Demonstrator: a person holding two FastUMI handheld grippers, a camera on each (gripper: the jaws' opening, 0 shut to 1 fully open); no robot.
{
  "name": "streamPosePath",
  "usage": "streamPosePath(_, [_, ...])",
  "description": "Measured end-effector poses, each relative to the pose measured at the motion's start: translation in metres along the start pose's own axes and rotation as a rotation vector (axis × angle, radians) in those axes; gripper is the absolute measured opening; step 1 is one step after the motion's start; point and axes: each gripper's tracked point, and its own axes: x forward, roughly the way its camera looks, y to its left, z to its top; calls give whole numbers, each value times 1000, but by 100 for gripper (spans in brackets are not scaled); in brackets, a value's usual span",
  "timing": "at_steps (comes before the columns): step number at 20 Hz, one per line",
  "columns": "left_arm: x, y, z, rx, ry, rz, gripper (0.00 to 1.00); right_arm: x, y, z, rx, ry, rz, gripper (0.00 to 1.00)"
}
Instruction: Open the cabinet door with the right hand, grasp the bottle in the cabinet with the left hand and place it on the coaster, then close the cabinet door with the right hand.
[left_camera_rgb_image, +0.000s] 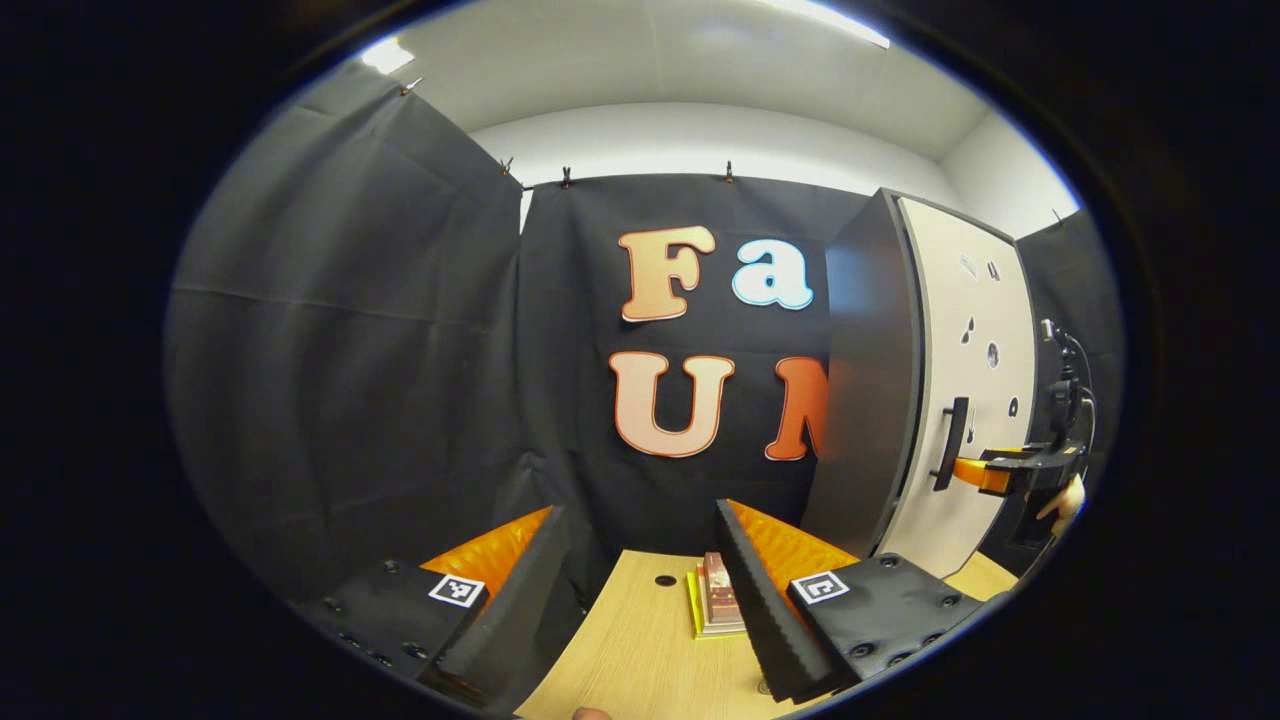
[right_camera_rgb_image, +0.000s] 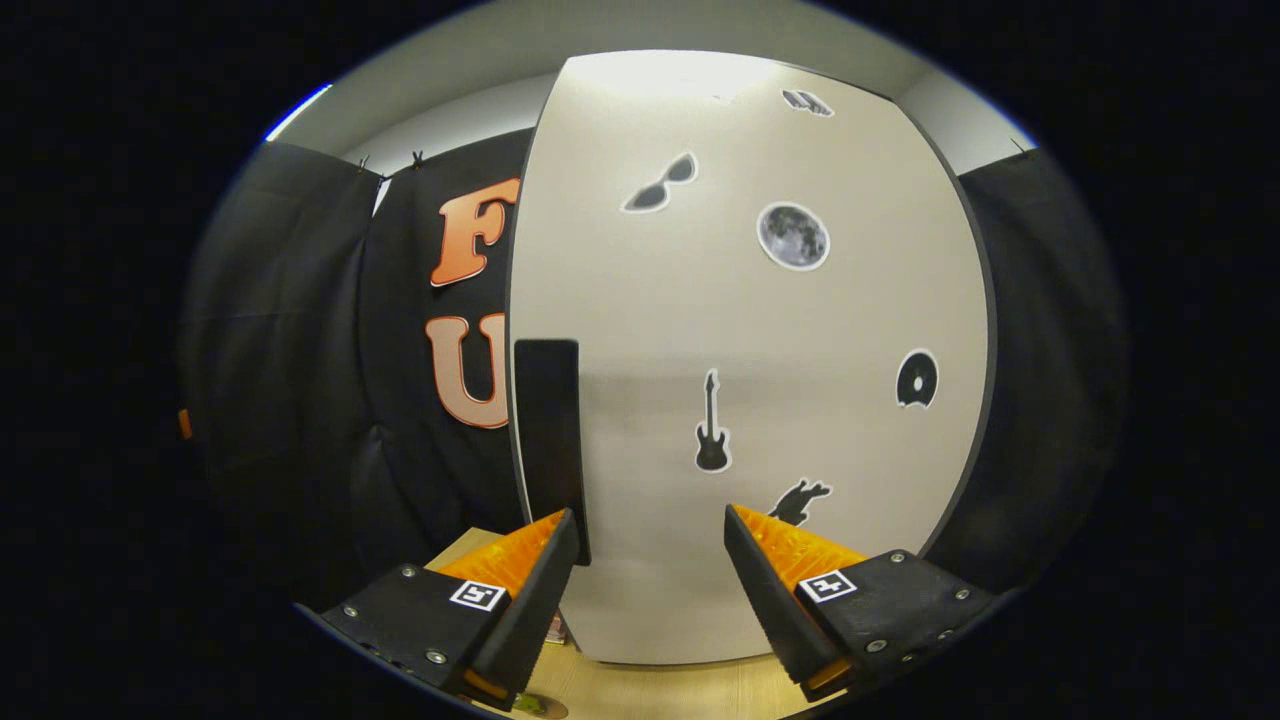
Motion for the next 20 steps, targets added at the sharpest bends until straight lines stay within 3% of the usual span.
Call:
streamPosePath(9, [6, -22, 45, 9, -72, -30, 95, -106, -53, 84, -45, -82, -20, 91])
streamPosePath(20, [-10, -54, 96, 30, -122, -55, 95, -227, -131, 133, -74, -165, -105, 91])
